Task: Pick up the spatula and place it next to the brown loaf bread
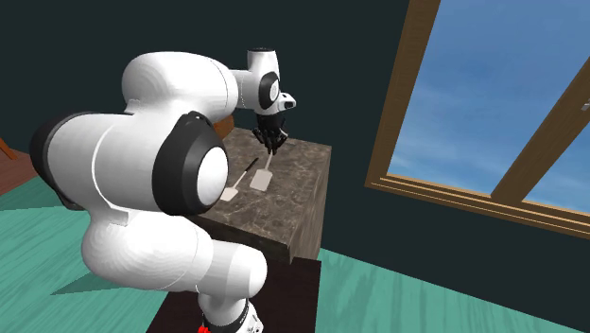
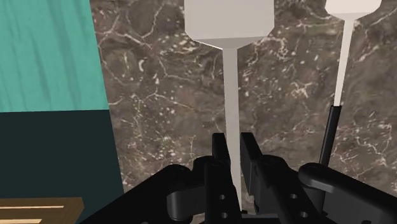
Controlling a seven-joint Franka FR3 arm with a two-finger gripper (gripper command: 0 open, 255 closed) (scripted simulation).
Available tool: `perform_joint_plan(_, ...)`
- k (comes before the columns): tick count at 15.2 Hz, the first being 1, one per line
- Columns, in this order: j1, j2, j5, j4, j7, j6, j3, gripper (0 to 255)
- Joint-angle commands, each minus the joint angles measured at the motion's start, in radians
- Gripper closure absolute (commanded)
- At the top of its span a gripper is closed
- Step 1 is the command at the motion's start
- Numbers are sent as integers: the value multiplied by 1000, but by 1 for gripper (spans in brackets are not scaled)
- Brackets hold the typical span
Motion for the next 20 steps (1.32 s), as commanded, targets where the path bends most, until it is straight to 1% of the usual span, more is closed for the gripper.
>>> perform_joint_plan(1, 1, -4, 1, 25, 1, -29, 2, 255)
perform_joint_plan(5, 1, -9, 2, 72, 1, -82, 3, 255)
perform_joint_plan(12, 68, 4, 40, 85, 173, -84, 127, 255)
perform_joint_plan(20, 137, 84, 66, 167, 370, -86, 268, 255)
